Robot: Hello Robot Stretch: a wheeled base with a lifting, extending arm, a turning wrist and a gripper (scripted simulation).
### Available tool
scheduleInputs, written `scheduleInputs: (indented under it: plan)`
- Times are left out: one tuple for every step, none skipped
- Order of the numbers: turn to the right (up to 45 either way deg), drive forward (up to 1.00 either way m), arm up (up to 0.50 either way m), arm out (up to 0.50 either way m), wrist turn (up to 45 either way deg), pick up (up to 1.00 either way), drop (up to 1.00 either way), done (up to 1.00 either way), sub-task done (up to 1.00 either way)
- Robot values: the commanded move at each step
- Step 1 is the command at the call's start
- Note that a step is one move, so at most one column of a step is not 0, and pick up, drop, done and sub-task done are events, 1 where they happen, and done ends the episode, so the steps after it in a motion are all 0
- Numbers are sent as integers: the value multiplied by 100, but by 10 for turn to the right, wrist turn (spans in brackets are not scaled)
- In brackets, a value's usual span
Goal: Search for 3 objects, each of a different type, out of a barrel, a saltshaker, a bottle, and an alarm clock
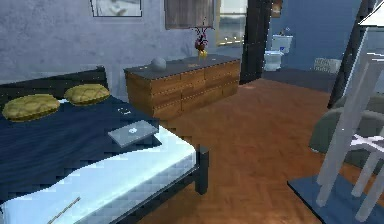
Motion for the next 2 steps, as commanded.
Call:
scheduleInputs:
  plan:
    - [210,0,0,0,0,0,0,0,0]
    - [0,100,0,0,0,0,0,0,0]
